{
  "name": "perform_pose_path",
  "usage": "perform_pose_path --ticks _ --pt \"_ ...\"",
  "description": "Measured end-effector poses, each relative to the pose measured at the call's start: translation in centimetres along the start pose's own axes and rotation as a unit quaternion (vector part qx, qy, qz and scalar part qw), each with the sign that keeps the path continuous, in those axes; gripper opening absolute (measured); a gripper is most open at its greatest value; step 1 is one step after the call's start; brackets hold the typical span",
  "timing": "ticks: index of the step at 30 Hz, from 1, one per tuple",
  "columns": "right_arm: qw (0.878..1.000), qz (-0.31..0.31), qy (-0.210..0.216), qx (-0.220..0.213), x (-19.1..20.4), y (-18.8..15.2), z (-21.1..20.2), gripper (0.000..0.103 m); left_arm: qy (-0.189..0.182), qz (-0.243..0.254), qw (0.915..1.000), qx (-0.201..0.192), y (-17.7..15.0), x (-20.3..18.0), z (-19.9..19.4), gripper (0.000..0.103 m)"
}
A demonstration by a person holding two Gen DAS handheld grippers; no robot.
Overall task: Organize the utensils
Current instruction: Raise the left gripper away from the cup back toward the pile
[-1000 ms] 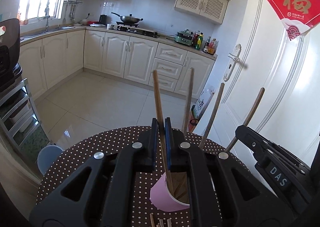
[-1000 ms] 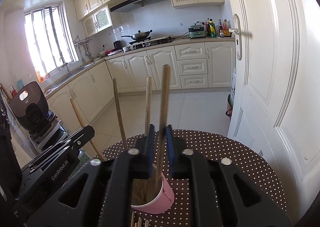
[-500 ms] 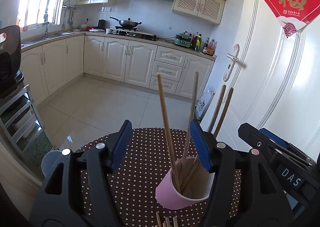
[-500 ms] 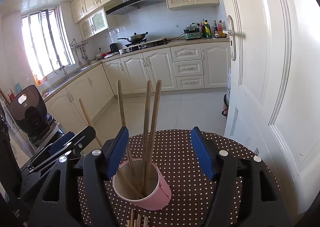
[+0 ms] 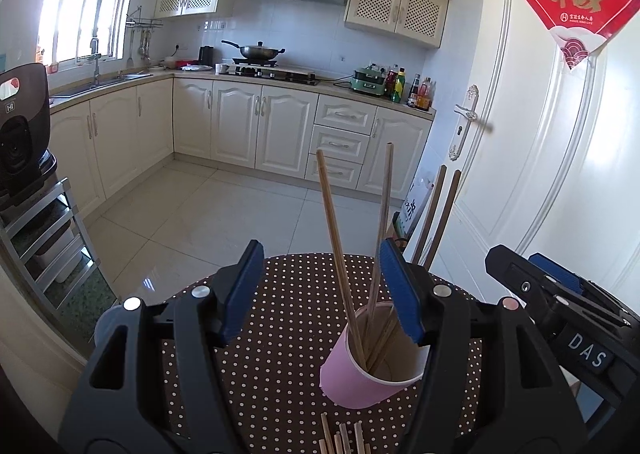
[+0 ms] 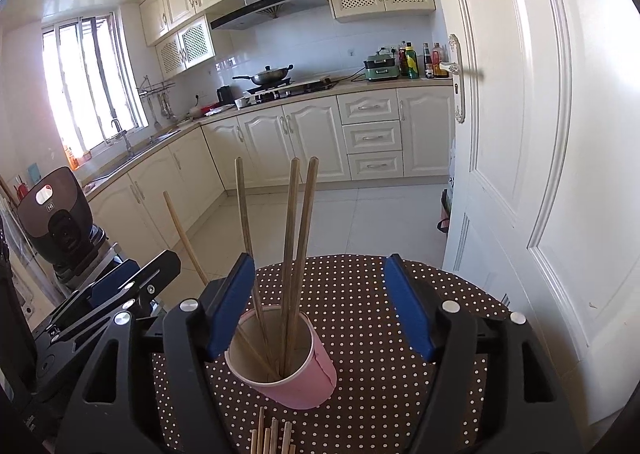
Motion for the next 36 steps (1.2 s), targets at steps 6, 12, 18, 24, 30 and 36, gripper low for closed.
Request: perform_pose_path --ticks 6,12,18,24,30,36 --pt "1.0 -0.003 -0.003 0.0 -0.1 -0.3 -0.7 0.069 0.0 0.004 1.0 -0.003 -0.1 0.0 -1.2 0.067" --pt "1.0 -0.01 0.002 0.003 0.2 -0.4 -1.7 0.075 0.002 0.006 1.0 0.0 -0.3 0.1 -2.5 0.074" --pt "1.0 -0.019 0.006 0.001 0.3 -0.8 -3.1 0.087 0.004 0.014 0.9999 0.007 -1.3 0.6 -4.0 0.078" --pt "1.0 -0.03 0.005 0.006 0.6 -1.5 -4.6 0.093 0.008 0.014 0.9998 0.013 -2.1 1.2 -5.5 0.082" --pt "0.999 -0.03 0.003 0.02 0.4 -2.7 -5.4 0.095 0.012 0.014 0.9997 0.018 -3.0 1.5 -6.8 0.084" --pt "0.998 -0.035 0.014 0.048 0.4 -5.0 -5.6 0.095 0.009 0.023 0.999 0.037 -4.7 1.5 -7.7 0.085"
Point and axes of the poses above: each gripper's, at about its wrist camera, not at the fingertips, and z roughly the way its jaws point, x to its left, y to its top, the point moved 8 cm from there along z, roughly the way its jaws point, and after that the axes turned 15 degrees about -x, right-handed, at the moved point
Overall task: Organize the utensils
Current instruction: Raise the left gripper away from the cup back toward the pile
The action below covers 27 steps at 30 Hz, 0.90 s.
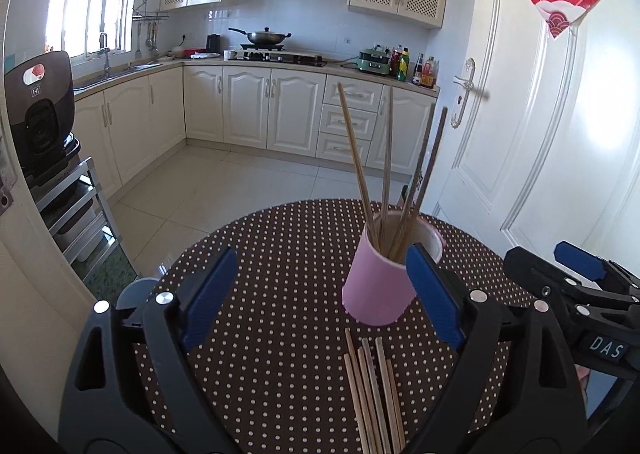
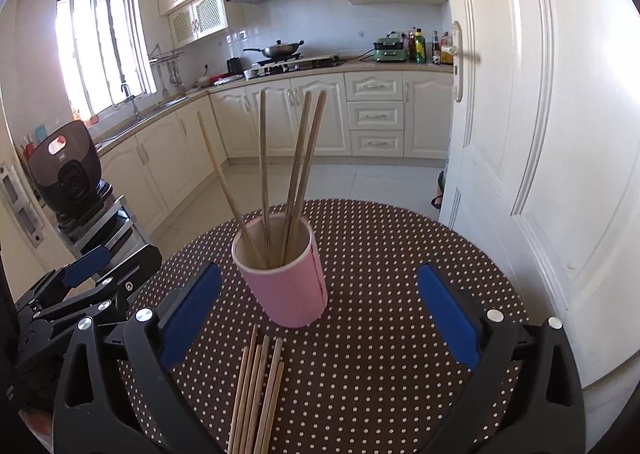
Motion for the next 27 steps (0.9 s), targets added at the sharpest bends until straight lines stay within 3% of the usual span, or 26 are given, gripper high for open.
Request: perform_pose_path --ticks 9,27 --pt "0.995 0.033 0.016 0.096 -0.5 -4.7 0.9 0.095 -0.001 0.028 0.9984 0.049 -3.8 0.1 0.0 0.085" --pt "0.972 -0.059 0.031 0.226 0.4 -11.0 1.3 0.095 -0.001 0.041 0.9862 0.16 -9.2 2.1 0.6 0.085"
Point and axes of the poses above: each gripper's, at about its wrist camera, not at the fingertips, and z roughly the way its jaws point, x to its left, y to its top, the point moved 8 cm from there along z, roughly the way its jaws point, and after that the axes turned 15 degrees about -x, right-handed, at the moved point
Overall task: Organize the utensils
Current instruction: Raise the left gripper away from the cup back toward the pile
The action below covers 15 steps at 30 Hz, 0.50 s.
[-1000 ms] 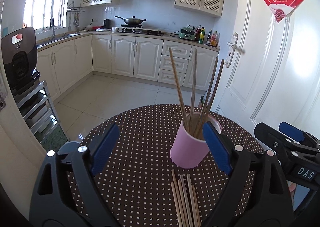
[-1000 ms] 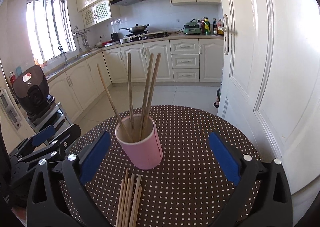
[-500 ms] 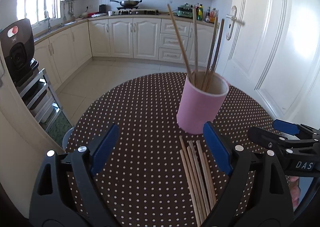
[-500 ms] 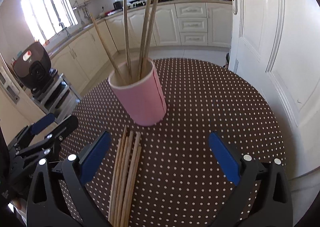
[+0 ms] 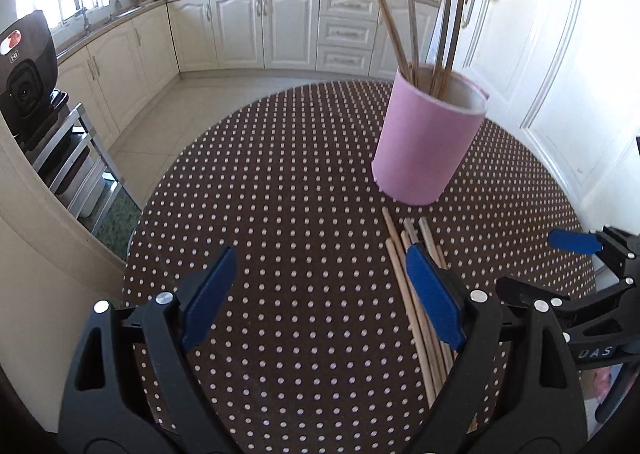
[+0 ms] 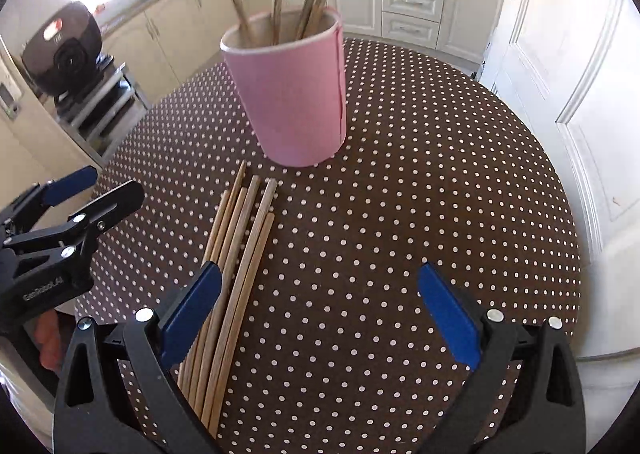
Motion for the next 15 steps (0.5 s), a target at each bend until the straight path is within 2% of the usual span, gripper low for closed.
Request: perform_pose_path --ticks 5,15 --pt "1.0 -0.011 -0.01 0.012 0.2 -0.8 0.8 0.095 -0.01 0.002 0.9996 0.025 -1.1 0.3 0.0 0.085" --pt "0.998 -0.025 -0.041 0.029 0.2 -1.7 2.7 0.095 -0.008 0.011 0.9989 0.044 -3.1 0.7 0.0 0.085"
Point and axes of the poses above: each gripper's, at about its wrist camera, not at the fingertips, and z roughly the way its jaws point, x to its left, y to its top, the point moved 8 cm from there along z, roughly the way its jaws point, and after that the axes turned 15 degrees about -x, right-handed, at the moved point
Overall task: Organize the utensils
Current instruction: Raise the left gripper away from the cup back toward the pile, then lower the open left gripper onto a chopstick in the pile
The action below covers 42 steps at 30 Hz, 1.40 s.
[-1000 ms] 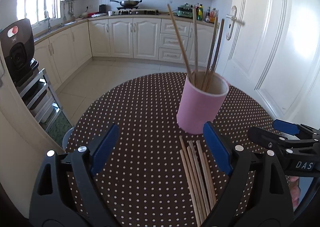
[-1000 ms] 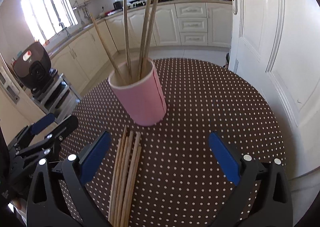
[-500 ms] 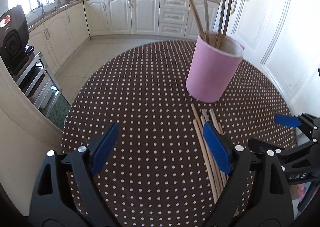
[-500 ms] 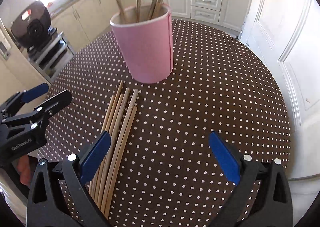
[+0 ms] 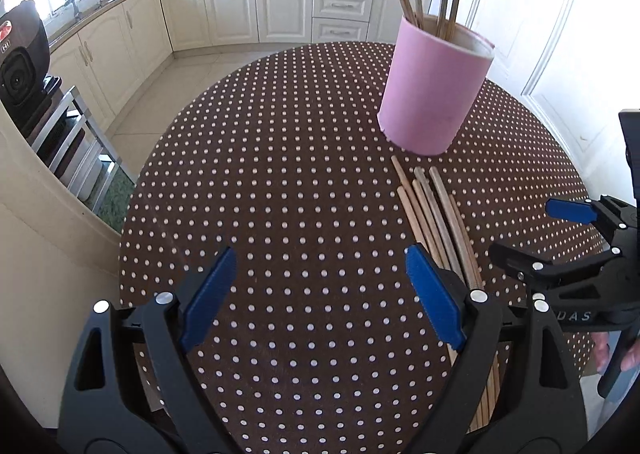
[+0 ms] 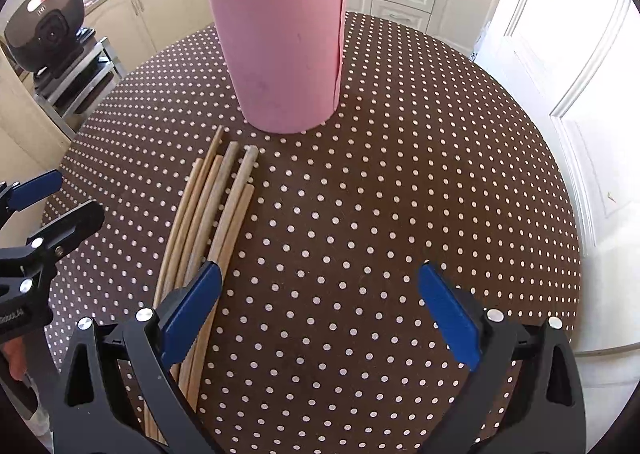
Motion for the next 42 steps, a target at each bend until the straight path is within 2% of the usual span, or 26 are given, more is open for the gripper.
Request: perform_pose_path --ticks 6,25,34,42 --pt "1.0 0.008 0.002 -0.005 0.2 -0.6 0.2 0.095 0.001 0.017 0.9999 -0.001 -1.1 0.1 0.0 0.085" --pt "0.999 0.029 0.008 -0.017 0.4 -1.5 0.1 0.095 -0.015 -0.021 0.9997 0.002 -3.1 0.6 -0.2 0.085" --pt "0.999 0.008 -0.023 -0.028 1.5 -0.1 1.0 0.095 -0.011 -0.035 0.9993 0.004 -3.1 1.0 0.2 0.085" --pt "0.999 0.008 -0.043 -0.024 1.0 -0.5 0.9 0.095 -0.005 -0.044 0.999 0.005 -3.1 1.9 0.3 0.085"
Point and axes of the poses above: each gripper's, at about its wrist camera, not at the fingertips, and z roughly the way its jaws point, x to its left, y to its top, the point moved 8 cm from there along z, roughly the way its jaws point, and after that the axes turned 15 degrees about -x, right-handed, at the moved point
